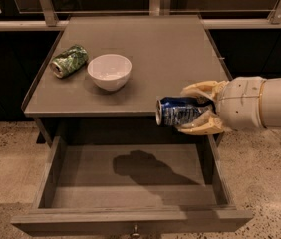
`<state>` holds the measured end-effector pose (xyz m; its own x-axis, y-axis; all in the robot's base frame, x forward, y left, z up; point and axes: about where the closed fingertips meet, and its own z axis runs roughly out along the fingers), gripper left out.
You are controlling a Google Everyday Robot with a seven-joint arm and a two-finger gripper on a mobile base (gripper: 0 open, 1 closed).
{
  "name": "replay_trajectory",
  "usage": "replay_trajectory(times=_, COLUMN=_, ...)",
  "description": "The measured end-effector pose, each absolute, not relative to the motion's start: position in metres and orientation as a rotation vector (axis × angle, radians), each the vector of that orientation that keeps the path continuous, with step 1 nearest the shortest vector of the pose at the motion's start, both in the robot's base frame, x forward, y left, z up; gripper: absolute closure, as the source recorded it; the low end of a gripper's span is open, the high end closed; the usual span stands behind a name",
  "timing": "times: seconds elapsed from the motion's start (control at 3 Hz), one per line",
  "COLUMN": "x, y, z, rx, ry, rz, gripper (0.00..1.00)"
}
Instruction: Pick pepsi can from top drawer and place on counter
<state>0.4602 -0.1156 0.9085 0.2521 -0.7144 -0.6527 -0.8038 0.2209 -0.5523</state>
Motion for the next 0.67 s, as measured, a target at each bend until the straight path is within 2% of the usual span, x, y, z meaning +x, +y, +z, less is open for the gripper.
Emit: replay_trajectory(times=0.67, x=0.495, y=-0.135, z=0.925, rx=-1.652, ry=1.283, rz=0.210, gripper=1.00)
